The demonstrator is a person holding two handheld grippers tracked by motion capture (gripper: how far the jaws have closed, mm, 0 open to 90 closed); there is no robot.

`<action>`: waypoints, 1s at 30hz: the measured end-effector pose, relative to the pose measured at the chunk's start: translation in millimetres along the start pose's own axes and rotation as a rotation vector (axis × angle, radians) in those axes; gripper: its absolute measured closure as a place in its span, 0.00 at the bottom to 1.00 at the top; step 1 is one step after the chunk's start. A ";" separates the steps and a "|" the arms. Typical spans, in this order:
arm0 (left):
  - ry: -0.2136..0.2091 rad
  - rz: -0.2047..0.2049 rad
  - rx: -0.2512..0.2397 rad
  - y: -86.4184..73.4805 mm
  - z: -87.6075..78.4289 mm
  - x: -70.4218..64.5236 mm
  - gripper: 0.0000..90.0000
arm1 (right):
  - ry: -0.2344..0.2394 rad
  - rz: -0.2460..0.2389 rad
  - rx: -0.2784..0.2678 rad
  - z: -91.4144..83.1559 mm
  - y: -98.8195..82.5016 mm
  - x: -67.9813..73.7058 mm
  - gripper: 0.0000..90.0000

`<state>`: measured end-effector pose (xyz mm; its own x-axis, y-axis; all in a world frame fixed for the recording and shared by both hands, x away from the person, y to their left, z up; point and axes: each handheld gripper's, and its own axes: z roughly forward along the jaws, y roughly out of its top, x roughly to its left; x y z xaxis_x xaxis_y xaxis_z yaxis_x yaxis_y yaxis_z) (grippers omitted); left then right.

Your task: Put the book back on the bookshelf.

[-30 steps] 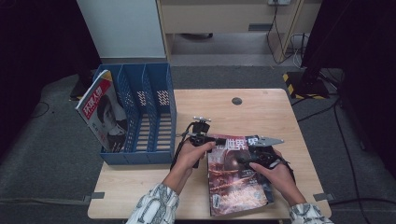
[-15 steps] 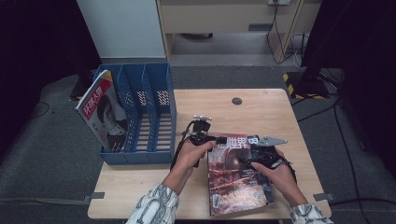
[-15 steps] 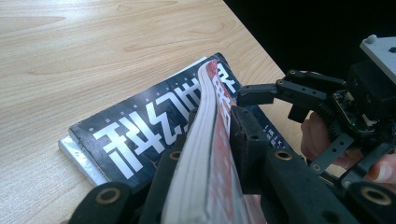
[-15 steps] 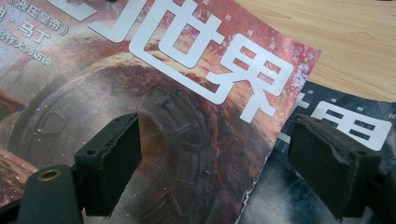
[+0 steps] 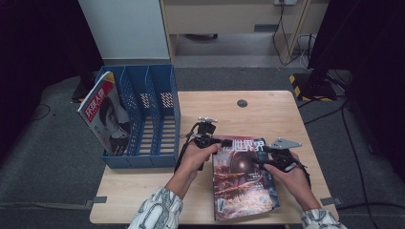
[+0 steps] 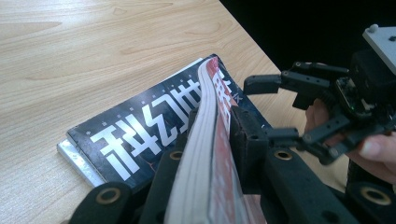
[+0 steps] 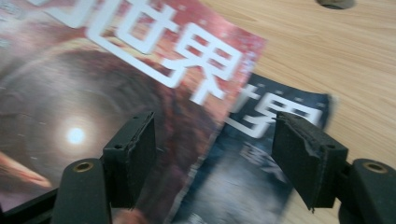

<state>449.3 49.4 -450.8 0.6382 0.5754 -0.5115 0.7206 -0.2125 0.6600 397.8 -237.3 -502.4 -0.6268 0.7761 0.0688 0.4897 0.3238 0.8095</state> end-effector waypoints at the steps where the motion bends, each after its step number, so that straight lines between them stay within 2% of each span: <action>1: 0.000 0.002 0.000 0.1 -0.3 -0.3 0.87 | -0.008 0.004 0.000 -1.5 -0.4 -2.5 0.35; 6: 0.000 0.003 0.001 0.2 -0.8 -0.6 0.87 | -0.068 0.021 0.011 -7.6 -4.9 -15.4 0.38; 10: 0.000 0.003 0.002 0.5 -0.7 -0.8 0.87 | -0.099 0.029 0.026 -8.8 -8.9 -23.2 0.40; 15: 0.001 0.003 0.003 0.6 -0.7 -0.8 0.87 | -0.144 0.027 0.070 -8.0 -13.7 -29.0 0.40; 17: 0.002 0.004 0.002 0.6 -0.9 -1.2 0.87 | -0.143 0.047 0.069 -8.0 -14.9 -30.3 0.38; 22: 0.002 0.007 0.001 1.1 -1.9 -2.7 0.87 | -0.156 0.044 0.071 -9.8 -15.3 -32.3 0.36; 30: -0.002 0.023 0.003 3.0 -6.6 -6.8 0.87 | -0.202 0.089 0.064 -17.0 -18.5 -43.2 0.34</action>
<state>445.3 50.0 -441.6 0.6549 0.5686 -0.4978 0.7069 -0.2280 0.6696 405.5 -286.0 -510.4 -0.4485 0.8937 0.0151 0.5792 0.2777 0.7665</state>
